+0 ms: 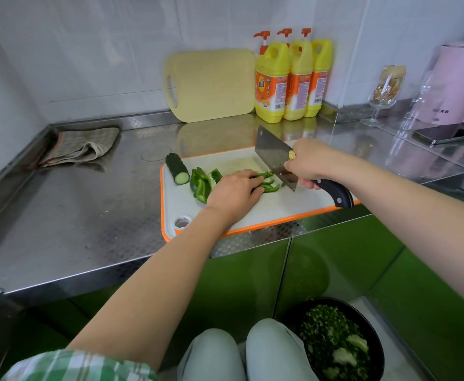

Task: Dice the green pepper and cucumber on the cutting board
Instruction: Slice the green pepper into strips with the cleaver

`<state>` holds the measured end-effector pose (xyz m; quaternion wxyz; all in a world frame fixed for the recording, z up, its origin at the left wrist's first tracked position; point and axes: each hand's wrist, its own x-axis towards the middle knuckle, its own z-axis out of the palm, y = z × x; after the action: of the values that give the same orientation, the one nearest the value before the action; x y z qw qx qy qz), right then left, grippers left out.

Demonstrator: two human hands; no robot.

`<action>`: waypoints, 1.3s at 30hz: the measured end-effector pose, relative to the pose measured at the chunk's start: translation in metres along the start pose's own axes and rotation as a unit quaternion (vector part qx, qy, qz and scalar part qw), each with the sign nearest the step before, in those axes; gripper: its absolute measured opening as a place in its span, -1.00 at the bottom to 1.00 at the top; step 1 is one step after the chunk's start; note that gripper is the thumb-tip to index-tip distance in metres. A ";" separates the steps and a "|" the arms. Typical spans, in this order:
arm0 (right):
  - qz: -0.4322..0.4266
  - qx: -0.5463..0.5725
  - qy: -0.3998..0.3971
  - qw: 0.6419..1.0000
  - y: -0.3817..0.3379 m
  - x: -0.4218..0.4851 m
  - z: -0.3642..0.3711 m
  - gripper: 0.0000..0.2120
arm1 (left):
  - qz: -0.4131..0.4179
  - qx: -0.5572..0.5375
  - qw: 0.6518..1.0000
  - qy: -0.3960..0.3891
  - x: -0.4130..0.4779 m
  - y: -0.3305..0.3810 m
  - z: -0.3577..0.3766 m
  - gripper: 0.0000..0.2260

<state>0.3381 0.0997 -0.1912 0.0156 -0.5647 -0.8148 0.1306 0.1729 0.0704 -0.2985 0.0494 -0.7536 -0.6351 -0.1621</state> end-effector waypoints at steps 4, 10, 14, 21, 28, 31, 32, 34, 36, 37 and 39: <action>0.013 -0.062 -0.042 0.997 -0.004 -0.006 0.005 -0.60 | -0.003 0.003 1.000 0.000 0.000 0.000 -0.001 -0.63; 0.029 -0.063 -0.007 0.998 0.000 0.000 0.024 -0.72 | -0.002 0.004 1.000 -0.003 0.000 0.001 -0.001 -0.63; 0.022 0.039 0.056 0.997 0.004 0.006 0.030 -0.58 | -0.005 -0.001 1.000 -0.001 -0.001 0.003 -0.002 -0.63; 0.003 0.037 -0.010 0.999 0.003 -0.003 0.008 -0.67 | -0.005 0.002 1.000 -0.002 -0.002 0.003 -0.003 -0.64; 0.025 -0.072 -0.018 0.997 -0.008 -0.004 0.023 -0.91 | -0.009 0.005 1.000 -0.005 -0.002 0.006 -0.005 -0.65; 0.032 -0.086 -0.021 0.996 -0.013 0.003 0.029 -0.88 | -0.012 0.003 1.000 -0.005 -0.001 0.006 -0.005 -0.65; 0.038 -0.081 -0.011 0.996 -0.014 0.006 0.031 -0.87 | -0.012 0.003 1.000 -0.005 -0.002 0.006 -0.005 -0.65; 0.047 -0.072 0.013 0.996 -0.016 0.011 0.033 -0.78 | -0.010 0.003 1.000 -0.006 -0.002 0.006 -0.005 -0.65; 0.048 -0.050 0.022 0.997 -0.016 0.013 0.032 -0.75 | -0.008 0.002 1.000 -0.005 -0.003 0.006 -0.006 -0.65; 0.047 -0.034 0.021 0.998 -0.016 0.014 0.031 -0.78 | -0.007 0.001 1.000 -0.004 -0.003 0.006 -0.006 -0.65; 0.049 0.007 0.017 0.999 -0.012 0.013 0.029 -0.88 | -0.006 -0.003 1.000 -0.002 -0.003 0.006 -0.007 -0.65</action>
<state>0.3170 0.1022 -0.2177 0.0267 -0.6058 -0.7848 0.1277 0.1771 0.0644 -0.2926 0.0450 -0.7502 -0.6394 -0.1623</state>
